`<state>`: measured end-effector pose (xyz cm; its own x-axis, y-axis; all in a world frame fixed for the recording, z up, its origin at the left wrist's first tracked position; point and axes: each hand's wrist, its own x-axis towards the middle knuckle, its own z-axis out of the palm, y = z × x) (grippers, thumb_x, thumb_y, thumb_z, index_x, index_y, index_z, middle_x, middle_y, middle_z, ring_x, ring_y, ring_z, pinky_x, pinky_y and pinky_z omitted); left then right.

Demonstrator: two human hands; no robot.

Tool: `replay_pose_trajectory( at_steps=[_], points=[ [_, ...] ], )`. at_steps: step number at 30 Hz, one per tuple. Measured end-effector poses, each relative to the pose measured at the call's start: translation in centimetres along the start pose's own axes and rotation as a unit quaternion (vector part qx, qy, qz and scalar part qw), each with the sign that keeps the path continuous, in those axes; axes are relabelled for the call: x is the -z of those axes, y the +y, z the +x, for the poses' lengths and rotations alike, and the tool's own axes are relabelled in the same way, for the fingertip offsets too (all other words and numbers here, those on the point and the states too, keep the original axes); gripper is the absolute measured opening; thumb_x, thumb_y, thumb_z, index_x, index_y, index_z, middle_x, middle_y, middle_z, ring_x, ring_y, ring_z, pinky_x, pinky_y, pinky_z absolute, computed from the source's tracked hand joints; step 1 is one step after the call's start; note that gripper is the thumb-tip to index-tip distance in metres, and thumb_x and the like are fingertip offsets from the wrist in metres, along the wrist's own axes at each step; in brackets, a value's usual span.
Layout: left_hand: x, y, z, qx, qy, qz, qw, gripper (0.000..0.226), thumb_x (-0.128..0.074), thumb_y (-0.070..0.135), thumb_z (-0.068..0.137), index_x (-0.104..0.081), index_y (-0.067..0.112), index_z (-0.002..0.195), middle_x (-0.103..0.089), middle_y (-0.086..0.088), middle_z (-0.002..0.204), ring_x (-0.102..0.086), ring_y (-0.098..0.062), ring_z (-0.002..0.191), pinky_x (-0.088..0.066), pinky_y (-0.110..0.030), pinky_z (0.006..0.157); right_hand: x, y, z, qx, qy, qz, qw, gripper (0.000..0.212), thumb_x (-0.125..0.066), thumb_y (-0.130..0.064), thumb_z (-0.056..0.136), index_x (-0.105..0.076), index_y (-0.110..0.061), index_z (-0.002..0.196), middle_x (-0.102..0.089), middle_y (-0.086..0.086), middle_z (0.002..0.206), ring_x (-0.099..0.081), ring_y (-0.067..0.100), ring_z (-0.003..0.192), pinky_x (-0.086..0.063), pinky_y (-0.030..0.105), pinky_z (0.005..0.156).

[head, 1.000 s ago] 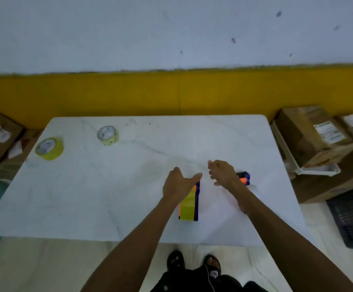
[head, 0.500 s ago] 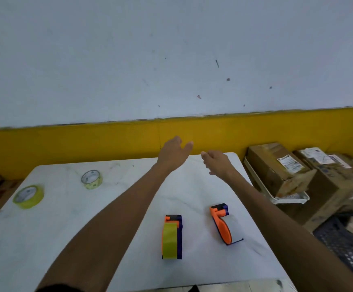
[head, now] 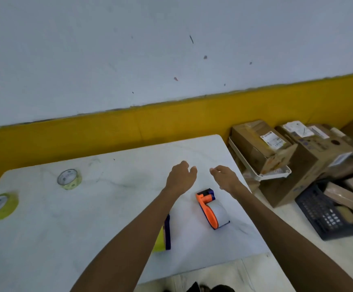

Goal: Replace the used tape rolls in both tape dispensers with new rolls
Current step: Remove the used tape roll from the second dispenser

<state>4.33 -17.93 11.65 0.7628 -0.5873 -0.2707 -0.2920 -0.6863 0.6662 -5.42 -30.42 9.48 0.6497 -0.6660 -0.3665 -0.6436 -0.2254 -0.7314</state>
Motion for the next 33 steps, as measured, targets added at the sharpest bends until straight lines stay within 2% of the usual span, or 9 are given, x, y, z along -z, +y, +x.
replay_pose_trajectory(
  at_steps=[5,8,11,14,16,18,23,27,33],
  points=[
    [-6.0,-2.3,-0.4,0.05,-0.077,-0.004,0.996,0.035,-0.044,0.034,0.096,-0.056,0.006,0.113,-0.061,-0.01,0.112,-0.058,-0.028,0.101,-0.043,-0.031,0.081,-1.8,5.7,-0.4,-0.093,-0.006,0.005,0.996,0.04,-0.043,-0.034,0.097,-0.058,-0.005,0.121,-0.06,0.013,0.128,-0.055,0.028,0.115,-0.038,0.029,0.09],
    [-9.0,-3.4,-0.4,0.092,-0.106,-0.008,0.99,0.023,-0.043,0.027,0.094,-0.054,0.009,0.085,-0.053,-0.003,0.082,-0.051,-0.02,0.072,-0.038,-0.028,0.066,-2.8,7.7,-0.3,-0.116,-0.018,-0.003,0.993,0.043,-0.041,-0.037,0.098,-0.056,-0.006,0.123,-0.059,0.014,0.13,-0.054,0.029,0.118,-0.035,0.029,0.09],
    [-11.2,-4.1,-0.5,0.144,-0.124,-0.029,0.981,0.032,-0.041,0.021,0.093,-0.042,0.014,0.062,-0.045,0.0,0.064,-0.041,-0.013,0.055,-0.032,-0.028,0.051,-3.6,8.9,-0.1,-0.14,-0.032,-0.007,0.99,0.046,-0.037,-0.041,0.099,-0.054,-0.007,0.126,-0.058,0.014,0.131,-0.054,0.029,0.118,-0.035,0.03,0.089],
    [-12.6,-4.5,-0.9,0.208,-0.138,-0.104,0.963,0.027,-0.042,0.026,0.093,-0.055,0.009,0.076,-0.056,-0.005,0.076,-0.049,-0.014,0.061,-0.037,-0.025,0.053,-4.4,9.8,-0.2,-0.159,-0.04,0.004,0.987,0.05,-0.036,-0.046,0.098,-0.051,-0.01,0.13,-0.057,0.012,0.134,-0.055,0.025,0.115,-0.038,0.031,0.093],
    [-13.7,-4.7,-1.0,0.243,-0.138,-0.163,0.946,0.029,-0.043,0.029,0.092,-0.061,0.008,0.085,-0.064,-0.012,0.088,-0.058,-0.021,0.073,-0.046,-0.028,0.065,-4.6,10.2,-0.3,-0.164,-0.04,0.016,0.986,0.048,-0.038,-0.045,0.098,-0.052,-0.01,0.128,-0.058,0.011,0.132,-0.055,0.023,0.11,-0.038,0.029,0.088],
    [-14.4,-4.4,-1.0,0.27,-0.123,-0.205,0.933,0.027,-0.043,0.028,0.09,-0.059,0.011,0.076,-0.064,-0.013,0.086,-0.059,-0.025,0.076,-0.05,-0.033,0.073,-4.8,10.3,-0.5,-0.155,-0.037,0.029,0.987,0.043,-0.039,-0.04,0.098,-0.055,-0.009,0.124,-0.059,0.011,0.13,-0.054,0.022,0.106,-0.04,0.03,0.09],
    [-14.3,-3.8,-0.6,0.284,-0.108,-0.206,0.93,0.032,-0.04,0.017,0.096,-0.045,0.013,0.065,-0.042,-0.003,0.064,-0.039,-0.015,0.055,-0.032,-0.025,0.051,-5.2,10.1,-0.8,-0.136,-0.026,0.024,0.99,0.04,-0.038,-0.034,0.1,-0.054,-0.009,0.127,-0.058,0.011,0.133,-0.055,0.022,0.11,-0.039,0.027,0.092],
    [-14.2,-3.8,-0.5,0.292,-0.112,-0.195,0.93,0.034,-0.04,0.011,0.097,-0.041,0.012,0.063,-0.039,-0.004,0.062,-0.038,-0.015,0.053,-0.033,-0.022,0.052,-5.1,10.1,-0.7,-0.128,-0.021,0.025,0.991,0.038,-0.042,-0.035,0.099,-0.056,-0.01,0.124,-0.06,0.011,0.129,-0.051,0.018,0.097,-0.05,0.041,0.1],
    [-14.0,-3.9,-0.8,0.278,-0.086,-0.191,0.937,0.033,-0.041,0.01,0.095,-0.044,0.013,0.062,-0.041,-0.005,0.063,-0.041,-0.016,0.056,-0.037,-0.024,0.052,-4.9,9.6,-0.6,-0.126,-0.01,0.02,0.992,0.037,-0.045,-0.031,0.098,-0.059,-0.005,0.12,-0.061,0.015,0.127,-0.055,0.025,0.098,-0.052,0.045,0.097]
  ],
)
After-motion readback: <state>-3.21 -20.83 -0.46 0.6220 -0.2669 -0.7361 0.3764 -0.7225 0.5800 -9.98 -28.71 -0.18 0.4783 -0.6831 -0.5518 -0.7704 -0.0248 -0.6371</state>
